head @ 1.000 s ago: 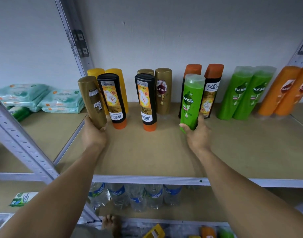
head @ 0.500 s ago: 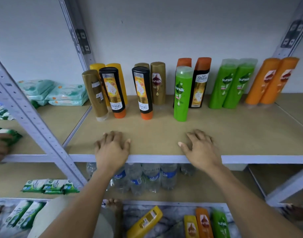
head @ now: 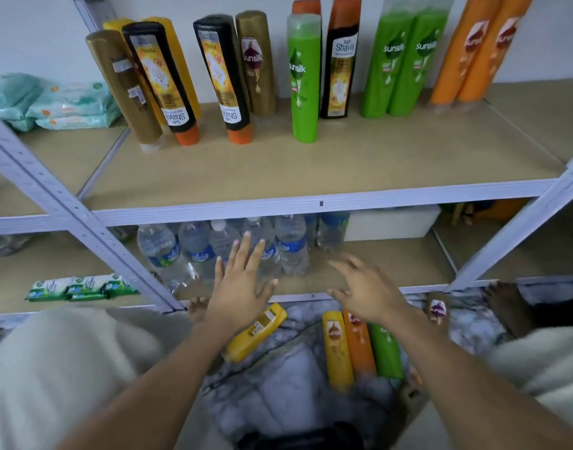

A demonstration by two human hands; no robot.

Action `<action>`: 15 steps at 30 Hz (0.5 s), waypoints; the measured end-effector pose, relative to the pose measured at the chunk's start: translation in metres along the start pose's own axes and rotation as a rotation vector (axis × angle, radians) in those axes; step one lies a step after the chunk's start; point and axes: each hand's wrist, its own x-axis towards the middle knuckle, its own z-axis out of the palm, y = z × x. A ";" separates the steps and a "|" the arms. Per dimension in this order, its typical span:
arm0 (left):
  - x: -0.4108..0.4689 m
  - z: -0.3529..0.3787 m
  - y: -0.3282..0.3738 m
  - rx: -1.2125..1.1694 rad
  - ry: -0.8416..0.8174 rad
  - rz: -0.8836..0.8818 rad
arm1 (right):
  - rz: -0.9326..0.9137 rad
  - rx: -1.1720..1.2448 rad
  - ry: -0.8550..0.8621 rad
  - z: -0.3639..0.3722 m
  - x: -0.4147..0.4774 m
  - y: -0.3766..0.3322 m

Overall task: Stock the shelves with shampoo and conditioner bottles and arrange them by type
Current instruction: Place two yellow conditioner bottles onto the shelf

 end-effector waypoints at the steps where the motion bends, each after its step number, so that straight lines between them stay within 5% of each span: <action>1: -0.003 0.010 -0.001 0.016 -0.059 -0.001 | 0.024 0.021 -0.047 0.014 -0.002 0.007; 10: -0.022 0.103 -0.047 -0.027 -0.419 -0.179 | 0.316 0.283 -0.289 0.137 -0.017 0.046; 15: -0.027 0.150 -0.071 -0.158 -0.450 -0.311 | 0.418 0.357 -0.323 0.180 -0.008 0.052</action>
